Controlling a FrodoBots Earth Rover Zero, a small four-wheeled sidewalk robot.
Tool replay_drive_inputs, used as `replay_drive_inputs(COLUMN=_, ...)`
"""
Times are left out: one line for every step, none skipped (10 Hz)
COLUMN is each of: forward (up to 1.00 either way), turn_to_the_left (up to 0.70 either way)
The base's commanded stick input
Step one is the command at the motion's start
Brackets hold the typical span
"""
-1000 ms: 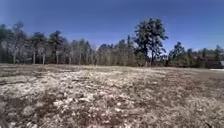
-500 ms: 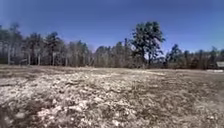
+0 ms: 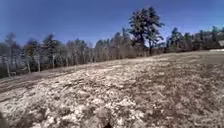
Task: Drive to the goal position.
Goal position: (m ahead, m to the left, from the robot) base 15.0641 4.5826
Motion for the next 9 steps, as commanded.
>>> replay_drive_inputs(forward=0.70, turn_to_the_left=0.00)
replay_drive_inputs(forward=0.70, turn_to_the_left=0.00)
replay_drive_inputs(forward=0.70, turn_to_the_left=0.00)
replay_drive_inputs(forward=0.70, turn_to_the_left=0.00)
replay_drive_inputs(forward=0.70, turn_to_the_left=0.00)
replay_drive_inputs(forward=0.70, turn_to_the_left=0.00)
replay_drive_inputs(forward=0.70, turn_to_the_left=0.00)
replay_drive_inputs(forward=0.70, turn_to_the_left=0.00)
replay_drive_inputs(forward=0.70, turn_to_the_left=0.00)
